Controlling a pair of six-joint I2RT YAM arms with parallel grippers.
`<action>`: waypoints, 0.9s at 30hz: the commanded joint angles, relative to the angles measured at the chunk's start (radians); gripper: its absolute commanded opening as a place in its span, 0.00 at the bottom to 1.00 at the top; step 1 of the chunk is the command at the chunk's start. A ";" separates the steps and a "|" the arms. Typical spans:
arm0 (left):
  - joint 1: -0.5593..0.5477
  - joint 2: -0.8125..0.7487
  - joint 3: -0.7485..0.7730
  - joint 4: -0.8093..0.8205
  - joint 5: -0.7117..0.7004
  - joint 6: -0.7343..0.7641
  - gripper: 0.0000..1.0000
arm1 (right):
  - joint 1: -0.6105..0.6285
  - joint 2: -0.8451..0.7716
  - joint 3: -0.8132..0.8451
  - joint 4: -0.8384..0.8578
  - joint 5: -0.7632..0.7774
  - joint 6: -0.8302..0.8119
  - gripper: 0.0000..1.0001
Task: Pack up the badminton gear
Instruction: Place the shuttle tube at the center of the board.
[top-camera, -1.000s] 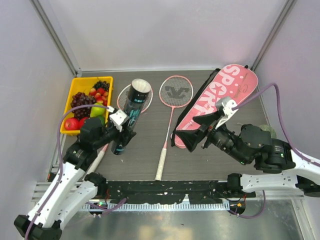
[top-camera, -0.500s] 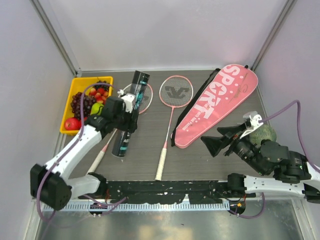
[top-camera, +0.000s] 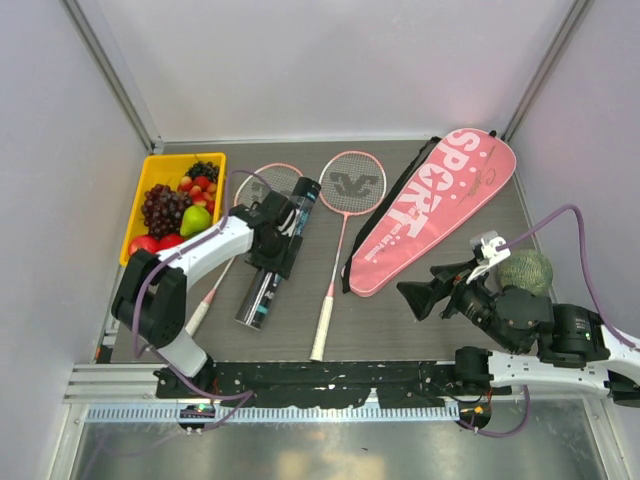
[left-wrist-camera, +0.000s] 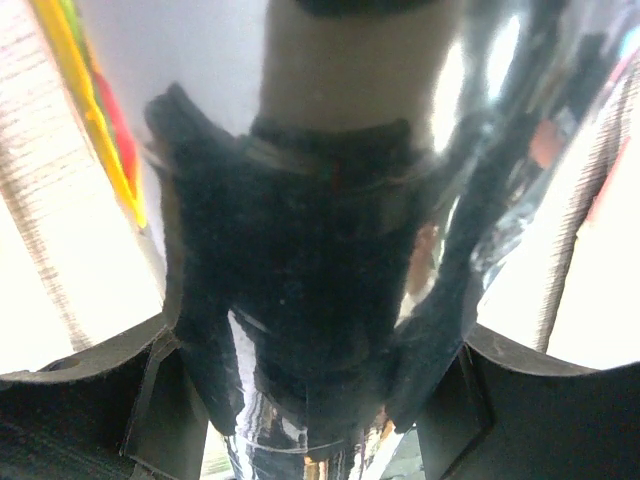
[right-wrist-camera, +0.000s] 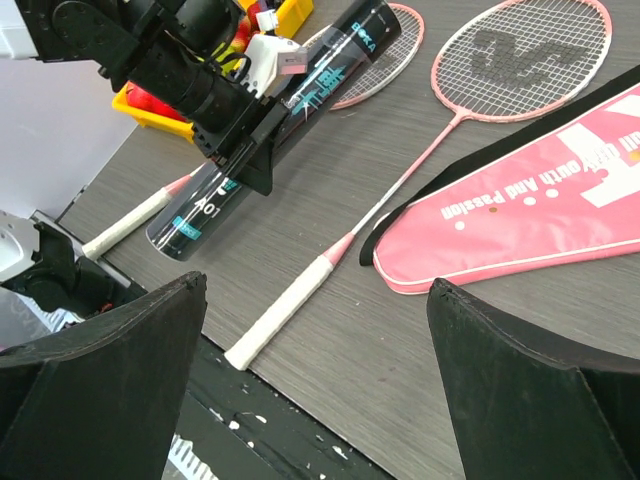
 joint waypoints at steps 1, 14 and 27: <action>-0.012 0.024 0.029 -0.010 0.011 -0.036 0.07 | 0.003 0.013 0.014 0.004 0.026 0.044 0.95; -0.031 0.102 -0.017 0.027 0.011 -0.064 0.30 | 0.002 -0.013 -0.009 0.000 0.062 0.084 0.95; -0.029 0.122 -0.011 0.021 0.024 -0.064 0.82 | 0.003 -0.019 0.028 -0.049 0.088 0.109 0.95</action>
